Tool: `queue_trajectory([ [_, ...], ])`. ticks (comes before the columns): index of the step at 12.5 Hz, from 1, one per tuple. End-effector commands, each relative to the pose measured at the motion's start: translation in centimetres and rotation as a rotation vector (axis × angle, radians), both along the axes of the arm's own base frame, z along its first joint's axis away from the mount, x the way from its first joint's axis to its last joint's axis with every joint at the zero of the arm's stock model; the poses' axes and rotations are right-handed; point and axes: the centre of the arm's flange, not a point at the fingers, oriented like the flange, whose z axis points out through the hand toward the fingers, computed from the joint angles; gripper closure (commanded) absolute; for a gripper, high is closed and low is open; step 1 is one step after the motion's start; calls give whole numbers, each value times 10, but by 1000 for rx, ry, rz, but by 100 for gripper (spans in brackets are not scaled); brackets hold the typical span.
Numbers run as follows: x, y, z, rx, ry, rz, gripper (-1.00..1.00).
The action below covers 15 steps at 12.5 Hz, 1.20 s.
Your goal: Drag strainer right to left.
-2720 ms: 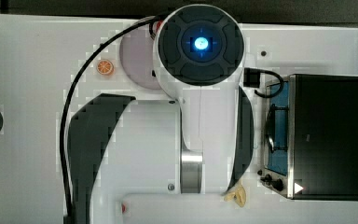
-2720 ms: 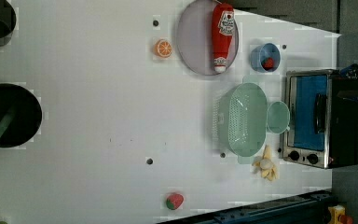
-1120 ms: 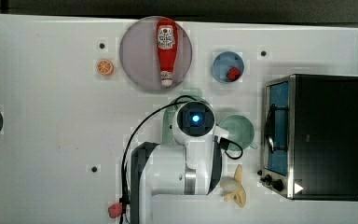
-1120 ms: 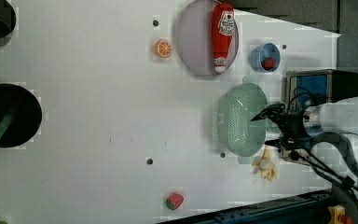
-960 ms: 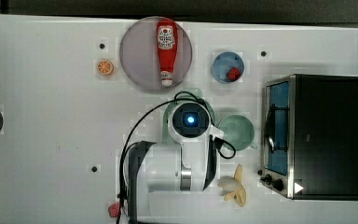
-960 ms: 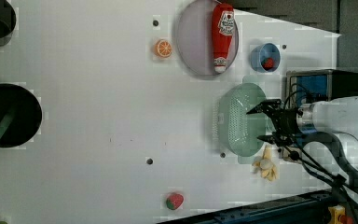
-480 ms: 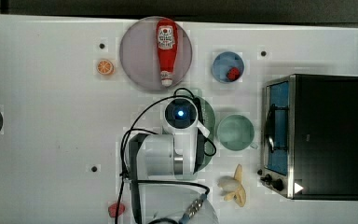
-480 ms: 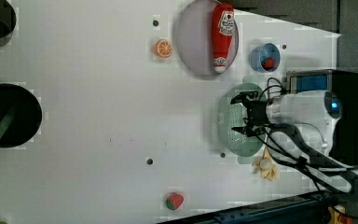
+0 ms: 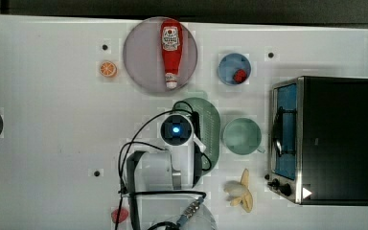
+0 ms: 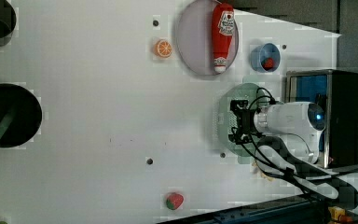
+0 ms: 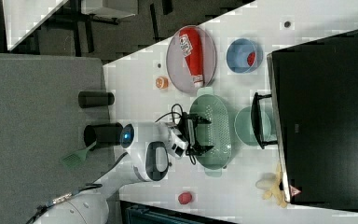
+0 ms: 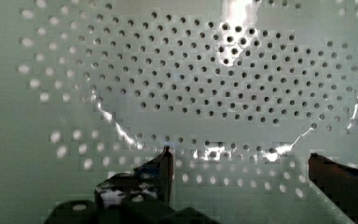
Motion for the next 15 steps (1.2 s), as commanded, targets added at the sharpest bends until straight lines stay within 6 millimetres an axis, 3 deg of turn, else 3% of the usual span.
queue_trajectory([
  [1,19,39,27,18,-71,5,-100],
  [12,-2,140,32,74,-49,-76,-100],
  [15,0,164,29,81,-49,-93,-100],
])
